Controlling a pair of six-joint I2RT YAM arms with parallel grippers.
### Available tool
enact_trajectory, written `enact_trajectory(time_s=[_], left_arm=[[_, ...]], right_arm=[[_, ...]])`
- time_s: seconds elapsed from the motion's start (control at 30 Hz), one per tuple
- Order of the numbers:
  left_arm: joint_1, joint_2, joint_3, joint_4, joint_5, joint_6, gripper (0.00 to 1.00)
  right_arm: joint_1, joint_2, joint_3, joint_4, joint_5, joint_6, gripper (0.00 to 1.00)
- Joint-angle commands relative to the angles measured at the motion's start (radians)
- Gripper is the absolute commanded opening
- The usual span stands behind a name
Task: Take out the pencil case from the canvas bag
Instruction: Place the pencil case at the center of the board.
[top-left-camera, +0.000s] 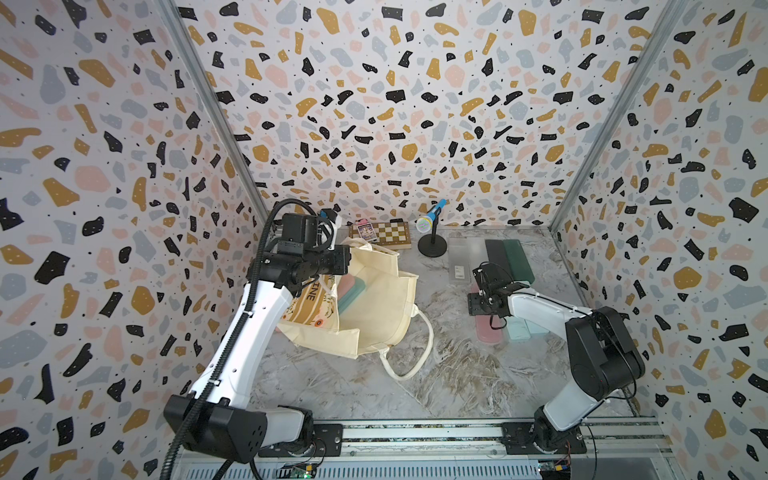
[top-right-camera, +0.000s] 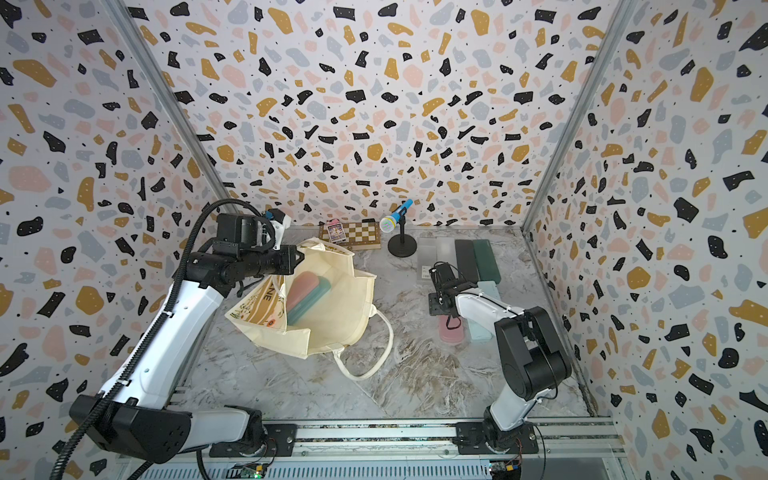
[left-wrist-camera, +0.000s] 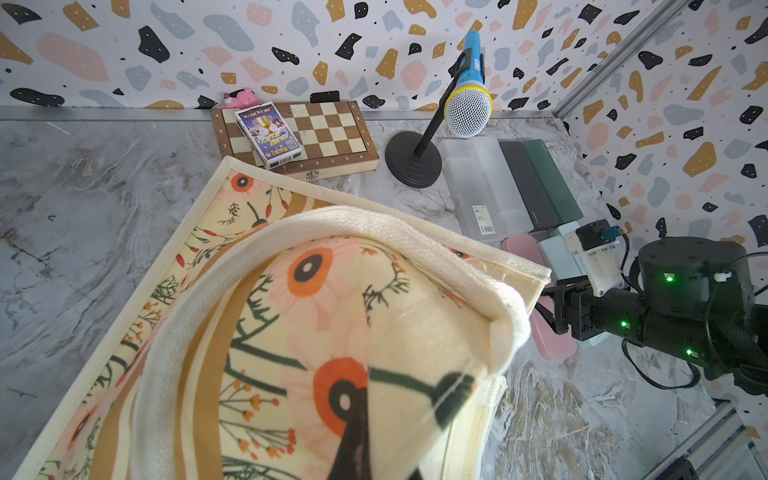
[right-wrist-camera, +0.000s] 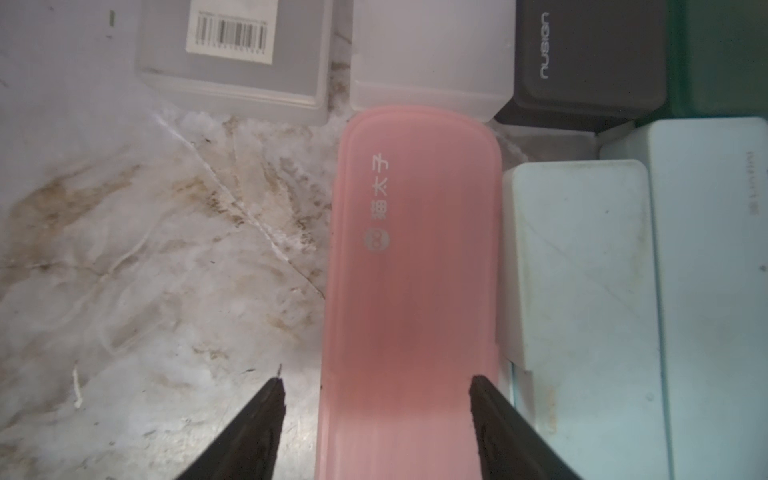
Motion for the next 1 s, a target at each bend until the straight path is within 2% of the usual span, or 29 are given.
enact_trajectory(time_s=[0.0,0.27,0.6,0.73,0.87,0.97], left_arm=[[0.001,-0.007,0.002,0.065,0.039,-0.002,0.0],[0.0,-0.007,0.001,0.065,0.039,-0.004,0.0],[0.001,0.004,0.001,0.069,0.051,-0.008,0.0],[0.0,0.017,0.001,0.09,0.141,-0.034,0.0],[0.0,0.038,0.005,0.115,0.28,-0.052,0.0],[0.0,0.055,0.004,0.136,0.369,-0.065,0.0]], right_arm=[[0.006,0.015,0.023,-0.045,0.045,-0.004,0.71],[0.008,0.04,0.029,-0.069,0.072,0.003,0.71],[0.007,0.004,0.02,-0.064,0.106,0.022,0.69],[0.007,-0.128,-0.045,0.033,0.037,0.013,0.69],[0.015,-0.319,-0.132,0.17,-0.093,0.014,0.7],[0.049,-0.431,-0.169,0.218,-0.145,0.003,0.7]])
